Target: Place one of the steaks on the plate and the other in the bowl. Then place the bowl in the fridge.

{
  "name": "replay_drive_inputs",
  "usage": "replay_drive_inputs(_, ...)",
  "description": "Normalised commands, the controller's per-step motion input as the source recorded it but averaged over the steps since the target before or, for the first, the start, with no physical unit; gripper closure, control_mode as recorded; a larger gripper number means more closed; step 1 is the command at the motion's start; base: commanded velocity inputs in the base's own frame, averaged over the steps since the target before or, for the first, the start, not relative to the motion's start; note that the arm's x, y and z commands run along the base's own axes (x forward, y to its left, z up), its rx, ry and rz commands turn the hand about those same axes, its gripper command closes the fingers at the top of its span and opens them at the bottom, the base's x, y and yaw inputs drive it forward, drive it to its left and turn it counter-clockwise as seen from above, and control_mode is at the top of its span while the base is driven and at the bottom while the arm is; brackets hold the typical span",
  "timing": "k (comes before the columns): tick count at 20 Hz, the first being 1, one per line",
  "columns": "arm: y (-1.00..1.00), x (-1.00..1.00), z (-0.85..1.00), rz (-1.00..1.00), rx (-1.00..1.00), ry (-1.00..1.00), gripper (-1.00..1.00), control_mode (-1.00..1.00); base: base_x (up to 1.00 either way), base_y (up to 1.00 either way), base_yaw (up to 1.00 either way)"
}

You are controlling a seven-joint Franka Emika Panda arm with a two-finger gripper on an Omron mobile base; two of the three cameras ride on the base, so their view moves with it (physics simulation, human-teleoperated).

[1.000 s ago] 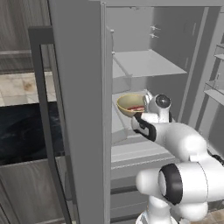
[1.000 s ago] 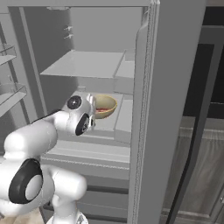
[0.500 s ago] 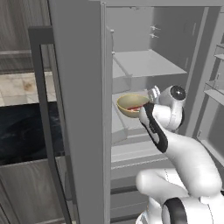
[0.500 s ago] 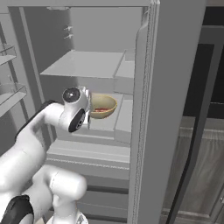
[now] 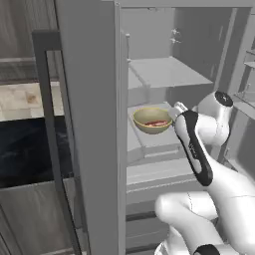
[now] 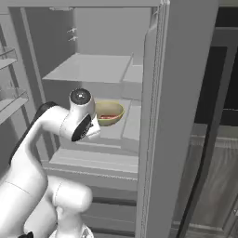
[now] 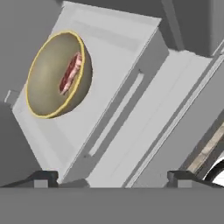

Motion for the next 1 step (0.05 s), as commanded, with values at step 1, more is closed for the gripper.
replay_drive_inputs(1, 0.18, -0.59, 0.00, 0.48, -0.54, 0.09, -1.00, -1.00, 0.00, 0.00, 0.00)
